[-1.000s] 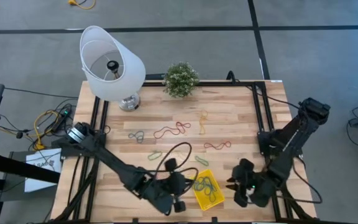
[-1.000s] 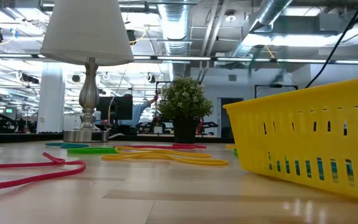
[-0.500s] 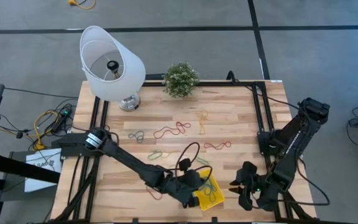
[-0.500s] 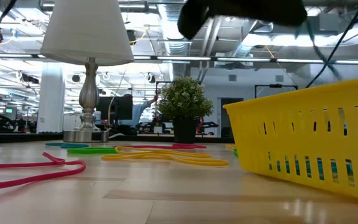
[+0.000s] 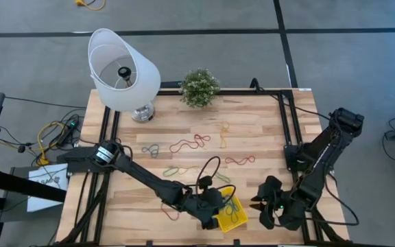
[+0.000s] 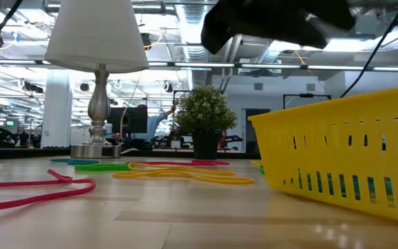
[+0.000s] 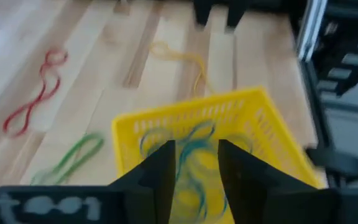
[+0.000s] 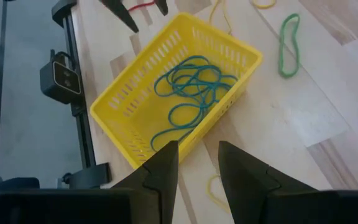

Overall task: Pick and place items into bin
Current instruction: Put the blue rubber band into the bin

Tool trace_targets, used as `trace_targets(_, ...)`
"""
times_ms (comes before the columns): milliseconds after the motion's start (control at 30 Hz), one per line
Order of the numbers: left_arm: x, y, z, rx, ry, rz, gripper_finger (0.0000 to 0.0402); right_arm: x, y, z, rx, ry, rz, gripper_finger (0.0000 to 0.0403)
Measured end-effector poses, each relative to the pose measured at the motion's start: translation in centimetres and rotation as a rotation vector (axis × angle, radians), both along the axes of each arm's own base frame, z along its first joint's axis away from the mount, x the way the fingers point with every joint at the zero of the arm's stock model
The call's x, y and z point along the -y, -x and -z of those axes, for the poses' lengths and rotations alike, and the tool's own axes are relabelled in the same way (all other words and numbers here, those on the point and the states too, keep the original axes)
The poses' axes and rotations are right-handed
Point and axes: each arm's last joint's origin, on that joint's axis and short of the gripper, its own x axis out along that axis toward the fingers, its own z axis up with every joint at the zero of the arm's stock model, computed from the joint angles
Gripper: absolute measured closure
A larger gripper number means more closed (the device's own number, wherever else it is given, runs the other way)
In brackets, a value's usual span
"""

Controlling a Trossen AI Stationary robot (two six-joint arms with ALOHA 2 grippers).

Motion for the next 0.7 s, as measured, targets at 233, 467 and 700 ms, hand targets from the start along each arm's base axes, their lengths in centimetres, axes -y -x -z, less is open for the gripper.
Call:
trace_targets(233,-2.5,4.6,-4.5,-0.166,-0.049,-0.219,0.0288,0.0,0.0,0.0,-0.002,0.003,-0.001,0.0294)
trace_targets(467,-6.5,12.3,-9.5,-0.283,-0.199,-0.593,0.0293,0.0,0.0,0.0,-0.002,0.004,0.0,0.0294)
trace_targets(700,-8.4,15.4,-6.4,-0.516,-0.214,-0.785,0.0293,0.0,0.0,0.0,-0.001,0.007,0.0,0.0294)
